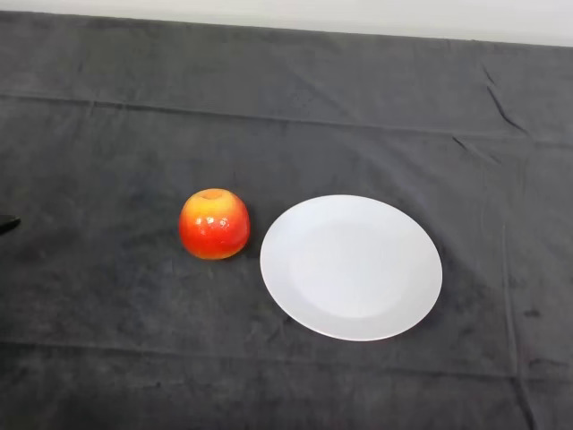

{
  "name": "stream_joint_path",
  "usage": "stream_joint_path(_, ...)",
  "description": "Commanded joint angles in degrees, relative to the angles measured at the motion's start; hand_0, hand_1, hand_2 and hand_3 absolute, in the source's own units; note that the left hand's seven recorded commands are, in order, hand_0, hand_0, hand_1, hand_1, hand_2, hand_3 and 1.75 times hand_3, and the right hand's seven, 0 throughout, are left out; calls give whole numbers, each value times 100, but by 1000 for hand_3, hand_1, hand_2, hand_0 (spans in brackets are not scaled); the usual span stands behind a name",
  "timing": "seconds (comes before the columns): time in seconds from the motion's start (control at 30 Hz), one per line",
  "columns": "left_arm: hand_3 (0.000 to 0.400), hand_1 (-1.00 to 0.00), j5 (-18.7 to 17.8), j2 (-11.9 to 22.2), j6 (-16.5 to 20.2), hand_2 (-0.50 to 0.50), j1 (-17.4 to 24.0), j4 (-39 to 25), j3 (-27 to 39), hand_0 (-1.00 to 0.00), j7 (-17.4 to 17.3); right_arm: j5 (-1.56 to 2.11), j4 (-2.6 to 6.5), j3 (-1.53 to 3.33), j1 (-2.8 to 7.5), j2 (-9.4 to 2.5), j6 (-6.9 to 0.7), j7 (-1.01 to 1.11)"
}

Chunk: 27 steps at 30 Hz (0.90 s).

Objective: Move the apple to the plate

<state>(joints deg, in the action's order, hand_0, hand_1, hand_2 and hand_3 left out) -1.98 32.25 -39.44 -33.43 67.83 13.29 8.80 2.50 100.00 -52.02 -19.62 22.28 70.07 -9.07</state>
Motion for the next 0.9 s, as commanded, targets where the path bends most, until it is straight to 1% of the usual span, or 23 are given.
stream_joint_path(0.03, 0, 0, 116, -107, -174, 0, -368, -9, -143, 0, -47, -12, 550, -49, 503, -806, -462, 23)
stream_joint_path(0.2, 0, 0, 219, -196, -177, 0, -477, 16, -244, 0, -73, -13, 551, -50, 503, -805, -462, 23)
stream_joint_path(0.4, 0, 0, 293, -208, -99, 0, -657, 35, -333, 0, -203, -14, 551, -51, 503, -805, -461, 22)
stream_joint_path(0.57, 0, 0, 390, -265, -60, 0, -777, 29, -429, 0, -230, -15, 552, -52, 503, -805, -461, 22)
stream_joint_path(0.77, 0, 0, 551, -432, -7, 0, -922, 6, -588, 0, -172, -16, 552, -53, 503, -805, -461, 22)
stream_joint_path(0.9, 0, 0, 677, -620, 37, 0, -1015, -27, -723, 0, -90, -17, 551, -53, 503, -805, -461, 21)
